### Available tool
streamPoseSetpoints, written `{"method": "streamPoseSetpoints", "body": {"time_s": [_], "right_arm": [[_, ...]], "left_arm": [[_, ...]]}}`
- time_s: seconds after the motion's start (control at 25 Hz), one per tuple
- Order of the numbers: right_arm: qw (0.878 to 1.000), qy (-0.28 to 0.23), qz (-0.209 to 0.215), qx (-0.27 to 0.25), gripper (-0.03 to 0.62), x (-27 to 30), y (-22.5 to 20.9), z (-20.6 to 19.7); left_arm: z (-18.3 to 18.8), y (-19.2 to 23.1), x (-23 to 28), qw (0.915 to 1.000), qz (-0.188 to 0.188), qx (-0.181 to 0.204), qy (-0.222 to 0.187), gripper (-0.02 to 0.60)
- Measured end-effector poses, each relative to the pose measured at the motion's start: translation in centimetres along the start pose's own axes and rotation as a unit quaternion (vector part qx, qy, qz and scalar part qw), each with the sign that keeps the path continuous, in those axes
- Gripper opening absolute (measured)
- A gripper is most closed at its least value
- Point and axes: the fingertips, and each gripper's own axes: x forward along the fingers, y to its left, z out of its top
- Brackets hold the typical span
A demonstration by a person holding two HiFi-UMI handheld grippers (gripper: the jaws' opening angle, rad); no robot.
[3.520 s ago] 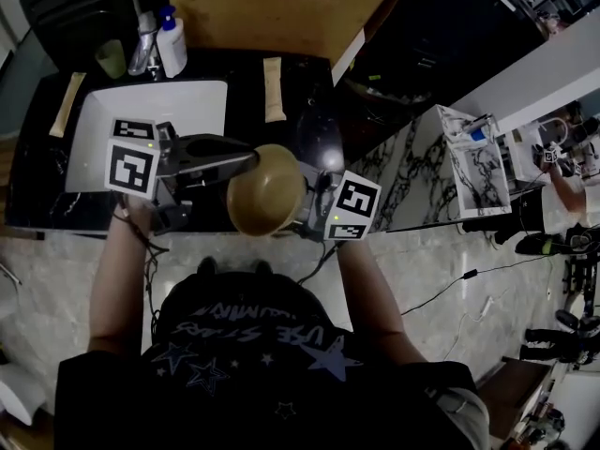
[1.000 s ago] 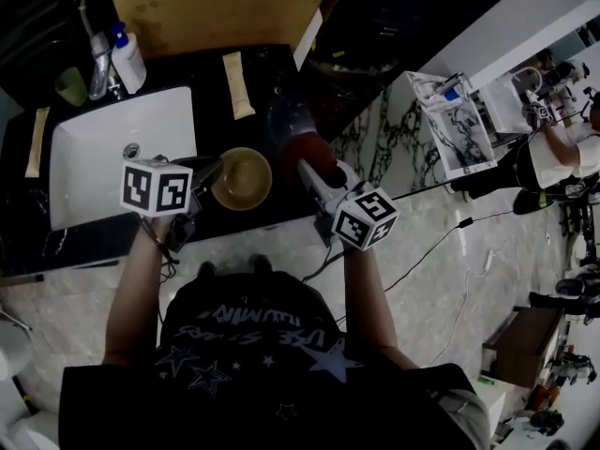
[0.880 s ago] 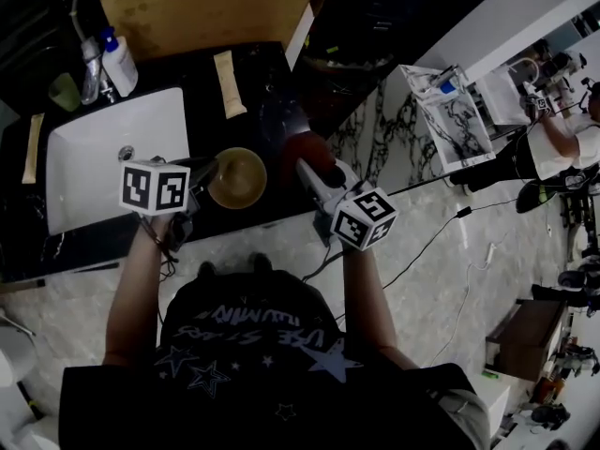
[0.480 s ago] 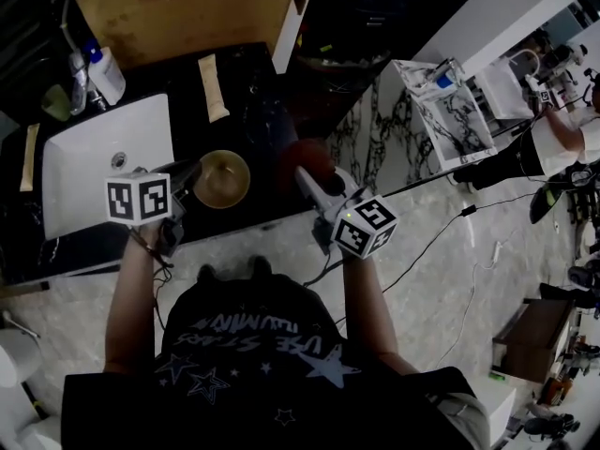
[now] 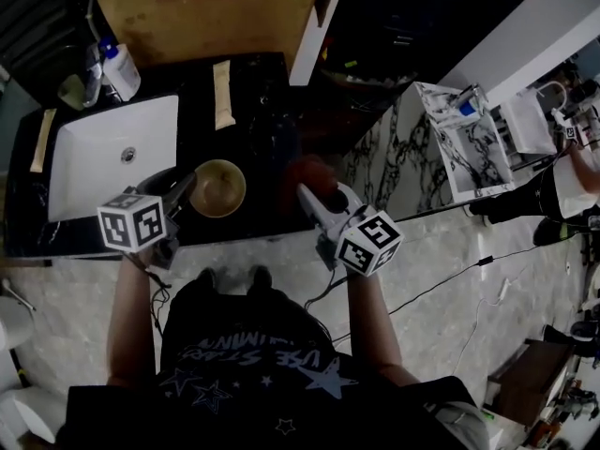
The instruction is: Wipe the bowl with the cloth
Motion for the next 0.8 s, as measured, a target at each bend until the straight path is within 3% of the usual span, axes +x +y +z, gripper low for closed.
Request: {"method": "streamPoseSetpoints", "body": {"time_s": [0.28, 0.8], "right_arm": [[1.0, 0.004, -0.006, -0.03, 0.052, 1.4, 1.5, 1.1], [0.988, -0.047, -0.143, -0.031, 0.052, 4.1, 9.6, 1.9]], "left_arm": [[-0.2, 0.7, -1.9, 0.9998, -0.002, -0.01, -0.016, 0.138], [-1.1, 5.5, -8.4, 0.9912, -0.128, 0.03, 0.013, 0.116]]}}
